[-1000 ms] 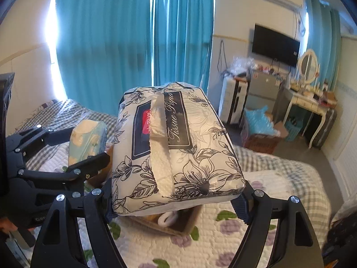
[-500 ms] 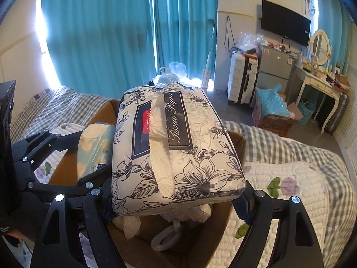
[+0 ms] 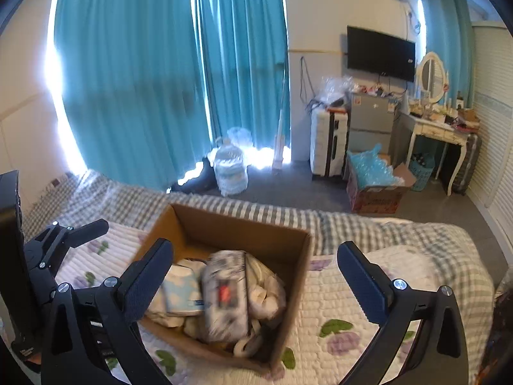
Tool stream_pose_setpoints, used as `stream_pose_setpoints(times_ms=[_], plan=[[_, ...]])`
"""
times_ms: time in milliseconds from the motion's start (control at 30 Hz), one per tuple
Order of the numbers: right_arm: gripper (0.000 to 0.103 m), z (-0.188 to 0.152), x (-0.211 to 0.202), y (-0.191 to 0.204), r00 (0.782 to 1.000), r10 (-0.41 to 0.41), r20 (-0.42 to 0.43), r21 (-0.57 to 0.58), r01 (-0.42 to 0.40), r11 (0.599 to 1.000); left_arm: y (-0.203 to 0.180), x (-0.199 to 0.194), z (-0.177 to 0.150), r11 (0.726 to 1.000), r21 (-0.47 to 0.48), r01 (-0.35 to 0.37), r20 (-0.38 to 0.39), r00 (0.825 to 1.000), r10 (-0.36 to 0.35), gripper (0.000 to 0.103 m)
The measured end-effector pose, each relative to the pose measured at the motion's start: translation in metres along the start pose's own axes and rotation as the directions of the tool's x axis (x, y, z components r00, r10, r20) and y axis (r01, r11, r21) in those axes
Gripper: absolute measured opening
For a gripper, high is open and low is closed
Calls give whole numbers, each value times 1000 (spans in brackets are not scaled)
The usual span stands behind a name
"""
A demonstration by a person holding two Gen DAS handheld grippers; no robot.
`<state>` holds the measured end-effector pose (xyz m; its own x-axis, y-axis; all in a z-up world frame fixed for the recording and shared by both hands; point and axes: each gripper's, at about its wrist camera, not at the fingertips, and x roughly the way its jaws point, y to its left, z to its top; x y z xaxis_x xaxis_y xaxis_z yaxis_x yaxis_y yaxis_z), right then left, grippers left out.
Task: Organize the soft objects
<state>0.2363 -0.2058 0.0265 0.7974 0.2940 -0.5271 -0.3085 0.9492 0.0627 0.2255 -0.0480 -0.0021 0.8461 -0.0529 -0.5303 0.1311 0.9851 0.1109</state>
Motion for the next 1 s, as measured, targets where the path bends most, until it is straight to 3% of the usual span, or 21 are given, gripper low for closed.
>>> stream_pose_setpoints(times_ms=[100,167,267,400,567,700,900,1000], plan=[[103,18,-53,4,998,-26,61,-12,26,1000,-2,-46,15,1000,-3,-2,63,998,2,96],[103,30,-94,9,992,-38,117,-22,41,999,-1,-78,24,1000,6,-9,116,993,8,102],[103,43,-152,19,979,-55,196,-34,63,997,-2,-134,38,999,19,-28,220,975,23,103],[103,45,-214,37,961,-67,270,-70,89,994,1,-206,45,999,16,-40,348,937,32,103],[103,20,-256,49,939,-80,334,-73,111,991,9,-249,29,998,4,-63,418,907,56,103],[103,-6,-251,45,937,-59,344,-25,72,997,18,-247,-1,997,-59,-42,404,912,62,103],[103,-50,-203,43,939,-58,338,2,61,998,29,-207,-47,987,-145,-66,397,910,119,103],[103,-84,-169,41,947,-81,311,34,74,997,33,-173,-73,982,-175,-64,342,932,122,103]])
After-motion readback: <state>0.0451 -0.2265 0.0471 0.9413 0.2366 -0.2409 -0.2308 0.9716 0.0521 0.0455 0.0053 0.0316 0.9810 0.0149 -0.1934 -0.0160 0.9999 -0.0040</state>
